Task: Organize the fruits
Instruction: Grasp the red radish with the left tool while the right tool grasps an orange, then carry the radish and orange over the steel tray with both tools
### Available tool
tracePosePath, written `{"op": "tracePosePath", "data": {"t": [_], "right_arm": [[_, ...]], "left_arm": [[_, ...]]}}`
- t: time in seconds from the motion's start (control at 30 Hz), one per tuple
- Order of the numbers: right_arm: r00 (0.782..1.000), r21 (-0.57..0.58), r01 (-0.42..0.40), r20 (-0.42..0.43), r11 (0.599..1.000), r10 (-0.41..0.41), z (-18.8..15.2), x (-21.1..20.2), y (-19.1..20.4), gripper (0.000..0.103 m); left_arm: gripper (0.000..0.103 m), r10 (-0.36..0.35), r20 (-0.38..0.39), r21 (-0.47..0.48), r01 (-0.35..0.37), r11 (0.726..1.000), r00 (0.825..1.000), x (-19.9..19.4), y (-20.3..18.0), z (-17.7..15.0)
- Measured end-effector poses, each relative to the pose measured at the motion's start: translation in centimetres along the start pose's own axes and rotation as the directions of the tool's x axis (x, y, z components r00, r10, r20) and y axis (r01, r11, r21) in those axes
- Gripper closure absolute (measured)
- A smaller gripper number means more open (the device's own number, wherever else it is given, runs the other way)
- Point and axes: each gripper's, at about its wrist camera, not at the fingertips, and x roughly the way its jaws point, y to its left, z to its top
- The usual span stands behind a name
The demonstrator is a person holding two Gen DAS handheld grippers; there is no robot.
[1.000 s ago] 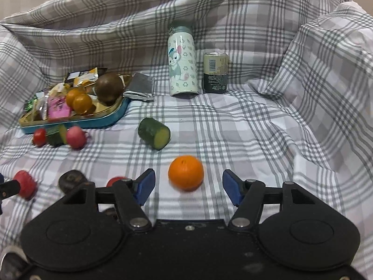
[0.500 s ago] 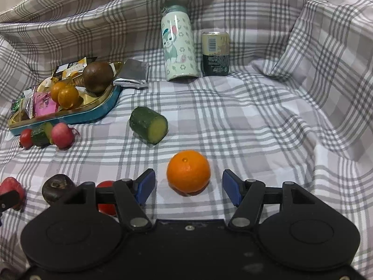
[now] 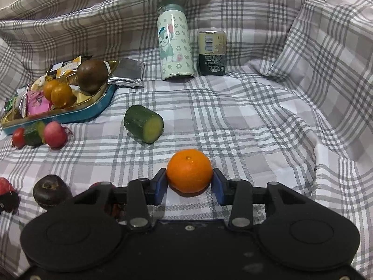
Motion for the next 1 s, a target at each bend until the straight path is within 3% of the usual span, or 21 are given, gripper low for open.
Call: {"op": "tracePosePath", "data": {"t": [0.37,0.67,0.83,1.0], "right_arm": [[1.0,0.005,0.001,0.026,1.0,-0.001,0.1,-0.9,-0.3,0.061],[0.995,-0.005,-0.032,0.09,0.999,0.033,-0.9,-4.8,-0.5,0.061],[0.995,-0.001,-0.074,0.063,0.997,0.074,-3.8,-8.7,-0.5,0.061],[0.995,-0.012,-0.093,0.03,0.996,0.093,-8.1,-12.7,-0.3,0.061]], "left_arm": [[0.054,-0.031,0.041,-0.082,0.034,0.996,0.999,-0.9,1.2,0.2],[0.054,-0.058,0.059,-0.037,0.06,0.998,0.997,-3.3,0.8,-0.5],[0.054,-0.072,0.078,-0.019,0.074,0.997,0.994,-7.1,0.5,-2.4],[0.054,-0.108,0.05,-0.002,0.108,0.994,0.993,-9.8,0.3,-5.8]]}}
